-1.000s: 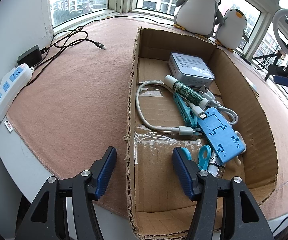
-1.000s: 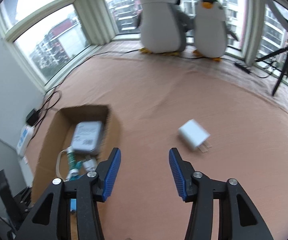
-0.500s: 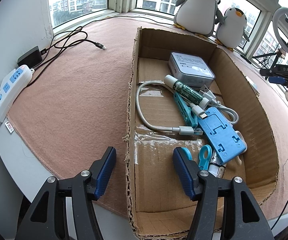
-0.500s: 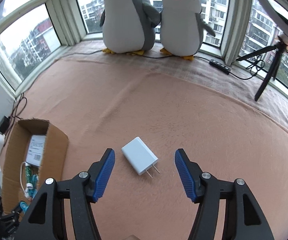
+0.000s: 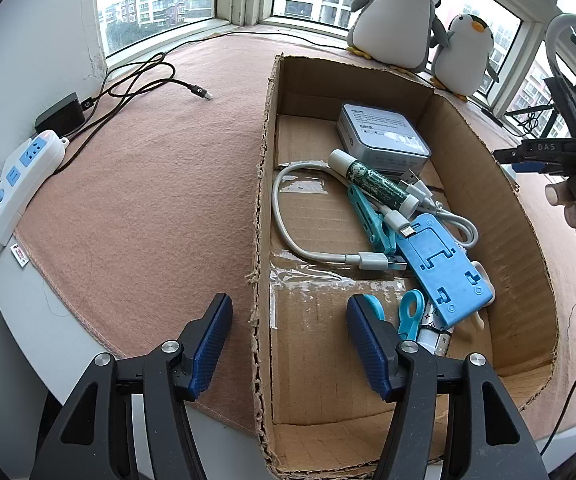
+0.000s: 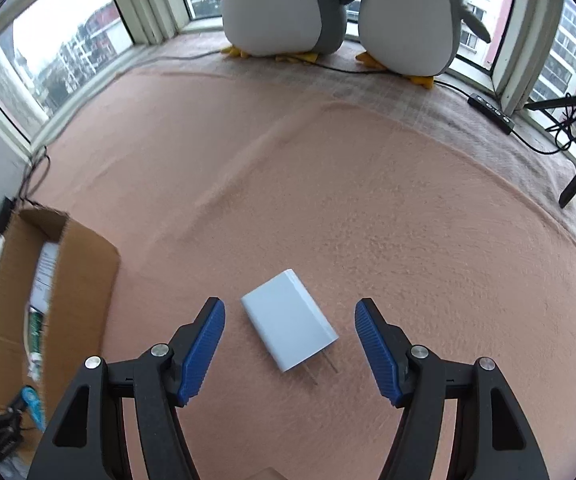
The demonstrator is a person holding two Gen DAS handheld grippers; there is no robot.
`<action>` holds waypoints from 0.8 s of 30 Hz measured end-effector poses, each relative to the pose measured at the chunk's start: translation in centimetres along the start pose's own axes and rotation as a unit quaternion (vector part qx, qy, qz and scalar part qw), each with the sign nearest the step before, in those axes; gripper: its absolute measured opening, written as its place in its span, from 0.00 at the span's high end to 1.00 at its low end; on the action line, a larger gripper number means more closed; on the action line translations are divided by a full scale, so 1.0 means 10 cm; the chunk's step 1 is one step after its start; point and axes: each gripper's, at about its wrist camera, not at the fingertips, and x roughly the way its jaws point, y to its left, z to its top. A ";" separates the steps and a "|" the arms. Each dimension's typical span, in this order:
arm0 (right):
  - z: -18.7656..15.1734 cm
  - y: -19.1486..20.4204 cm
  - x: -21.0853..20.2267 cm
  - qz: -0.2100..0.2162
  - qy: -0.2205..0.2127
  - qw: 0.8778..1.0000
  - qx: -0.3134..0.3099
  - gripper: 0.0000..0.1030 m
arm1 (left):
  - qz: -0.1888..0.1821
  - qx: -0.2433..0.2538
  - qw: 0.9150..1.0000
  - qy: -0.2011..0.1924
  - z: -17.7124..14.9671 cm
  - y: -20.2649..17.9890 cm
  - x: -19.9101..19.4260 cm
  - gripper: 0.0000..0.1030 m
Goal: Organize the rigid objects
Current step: 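Move the right tool back to the white wall charger, then close the right tool on the white wall charger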
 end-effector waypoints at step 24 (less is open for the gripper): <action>0.06 0.09 0.21 -0.030 0.033 0.999 -0.015 0.53 | 0.000 0.001 1.000 0.000 0.00 0.00 0.00 0.37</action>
